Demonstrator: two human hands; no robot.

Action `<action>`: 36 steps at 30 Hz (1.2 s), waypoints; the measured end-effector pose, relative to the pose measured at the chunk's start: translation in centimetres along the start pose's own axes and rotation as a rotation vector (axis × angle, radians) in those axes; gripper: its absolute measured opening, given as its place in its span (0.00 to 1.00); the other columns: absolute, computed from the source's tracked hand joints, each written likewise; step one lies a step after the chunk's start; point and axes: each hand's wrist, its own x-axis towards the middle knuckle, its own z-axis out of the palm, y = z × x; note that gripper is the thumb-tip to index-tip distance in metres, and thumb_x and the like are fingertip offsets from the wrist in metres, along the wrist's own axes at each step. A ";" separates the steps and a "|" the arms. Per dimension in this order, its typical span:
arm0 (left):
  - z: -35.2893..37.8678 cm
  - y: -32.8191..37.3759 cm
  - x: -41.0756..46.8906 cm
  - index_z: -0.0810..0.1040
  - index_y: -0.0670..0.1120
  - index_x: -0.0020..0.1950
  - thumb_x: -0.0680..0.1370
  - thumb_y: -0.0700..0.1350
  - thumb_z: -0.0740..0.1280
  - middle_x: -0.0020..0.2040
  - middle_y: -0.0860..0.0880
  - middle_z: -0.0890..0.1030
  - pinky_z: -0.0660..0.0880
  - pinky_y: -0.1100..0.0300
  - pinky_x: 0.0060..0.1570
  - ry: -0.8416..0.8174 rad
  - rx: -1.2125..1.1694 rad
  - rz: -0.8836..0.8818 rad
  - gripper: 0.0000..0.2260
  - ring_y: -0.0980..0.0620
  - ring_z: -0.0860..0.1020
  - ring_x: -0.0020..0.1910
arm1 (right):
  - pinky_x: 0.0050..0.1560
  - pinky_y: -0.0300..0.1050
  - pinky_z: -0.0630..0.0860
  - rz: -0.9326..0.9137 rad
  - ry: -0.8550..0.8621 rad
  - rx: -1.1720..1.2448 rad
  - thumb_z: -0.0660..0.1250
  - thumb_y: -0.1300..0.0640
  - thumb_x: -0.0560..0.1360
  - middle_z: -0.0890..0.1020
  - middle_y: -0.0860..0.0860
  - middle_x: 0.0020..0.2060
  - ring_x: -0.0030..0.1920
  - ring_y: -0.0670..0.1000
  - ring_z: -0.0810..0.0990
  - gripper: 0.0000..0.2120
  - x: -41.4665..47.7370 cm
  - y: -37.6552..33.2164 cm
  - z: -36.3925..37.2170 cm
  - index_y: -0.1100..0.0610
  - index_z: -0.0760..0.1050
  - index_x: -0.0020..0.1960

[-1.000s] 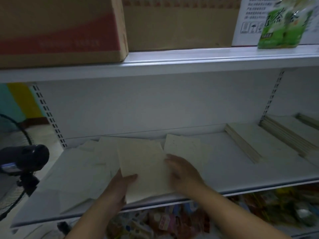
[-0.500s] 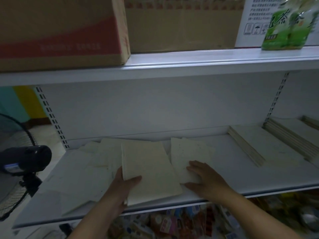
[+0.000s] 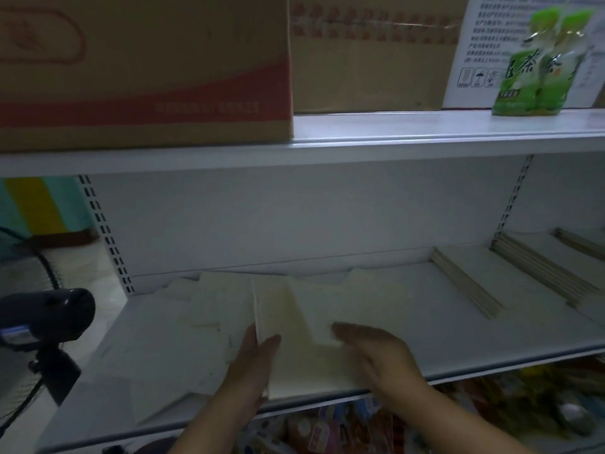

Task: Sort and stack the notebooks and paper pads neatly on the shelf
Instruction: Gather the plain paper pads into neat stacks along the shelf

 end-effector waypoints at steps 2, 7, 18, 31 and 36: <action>-0.2 -0.4 0.3 0.71 0.53 0.64 0.74 0.51 0.67 0.55 0.49 0.82 0.76 0.44 0.57 -0.009 0.002 0.004 0.18 0.46 0.81 0.52 | 0.52 0.36 0.75 -0.178 -0.107 -0.097 0.51 0.46 0.81 0.83 0.45 0.54 0.55 0.43 0.79 0.21 -0.9 -1.4 2.1 0.51 0.81 0.55; -0.7 -1.6 1.7 0.67 0.54 0.69 0.68 0.67 0.62 0.63 0.47 0.77 0.72 0.44 0.62 0.025 0.086 0.049 0.32 0.44 0.77 0.59 | 0.51 0.36 0.77 -0.174 -0.150 -0.110 0.50 0.45 0.81 0.81 0.44 0.57 0.57 0.46 0.80 0.21 -1.5 -3.1 3.8 0.50 0.80 0.55; 0.0 1.1 -1.1 0.69 0.39 0.60 0.73 0.29 0.65 0.51 0.36 0.77 0.75 0.54 0.37 -0.071 -0.036 0.092 0.17 0.42 0.76 0.45 | 0.62 0.35 0.71 0.432 -0.325 0.262 0.63 0.48 0.77 0.82 0.51 0.56 0.59 0.38 0.74 0.15 1.2 -5.9 1.5 0.57 0.81 0.54; 14.7 1.2 -8.8 0.73 0.42 0.61 0.77 0.34 0.59 0.51 0.37 0.80 0.73 0.52 0.43 -0.223 -0.124 0.143 0.13 0.39 0.79 0.47 | 0.47 0.46 0.77 0.949 -0.062 0.824 0.60 0.68 0.75 0.79 0.58 0.50 0.47 0.57 0.80 0.17 -3.4 4.0 -12.9 0.63 0.70 0.64; 22.0 -1.1 -8.9 0.70 0.41 0.66 0.77 0.35 0.57 0.57 0.35 0.79 0.76 0.47 0.46 -0.317 -0.245 -0.005 0.18 0.35 0.78 0.54 | 0.40 0.40 0.79 0.933 -0.065 0.875 0.59 0.72 0.77 0.79 0.59 0.49 0.41 0.53 0.80 0.14 -6.7 8.8 -19.4 0.60 0.72 0.58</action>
